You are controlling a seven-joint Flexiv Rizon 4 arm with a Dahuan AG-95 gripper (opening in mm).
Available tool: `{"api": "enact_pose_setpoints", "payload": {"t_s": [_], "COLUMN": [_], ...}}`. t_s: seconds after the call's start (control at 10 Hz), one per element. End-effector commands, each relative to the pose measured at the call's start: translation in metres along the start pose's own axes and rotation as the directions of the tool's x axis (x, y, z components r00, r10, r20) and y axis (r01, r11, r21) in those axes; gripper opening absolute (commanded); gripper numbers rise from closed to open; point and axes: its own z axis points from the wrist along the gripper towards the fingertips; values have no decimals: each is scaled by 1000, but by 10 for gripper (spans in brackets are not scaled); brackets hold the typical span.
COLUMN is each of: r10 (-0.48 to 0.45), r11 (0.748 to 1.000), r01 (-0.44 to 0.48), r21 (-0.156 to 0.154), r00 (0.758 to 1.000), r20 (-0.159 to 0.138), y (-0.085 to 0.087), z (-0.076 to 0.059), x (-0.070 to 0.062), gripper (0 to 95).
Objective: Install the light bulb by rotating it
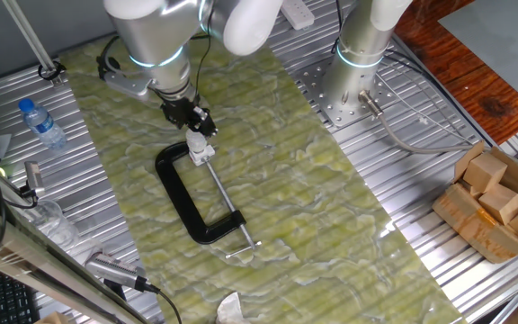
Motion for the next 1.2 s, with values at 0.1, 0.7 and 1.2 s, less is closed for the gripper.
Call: {"api": "enact_pose_setpoints", "payload": {"t_s": [0.1, 0.7, 1.2], "r10": [-83, -166, -189], "r11": [997, 986, 982], "r01": [83, 166, 188], "r21": [7, 17, 26], "r00": [997, 986, 982], "r20": [-4, 0, 11], "y": [2, 4, 2], "z": [3, 11, 19], "x": [5, 7, 6], "gripper": [760, 760, 760]}}
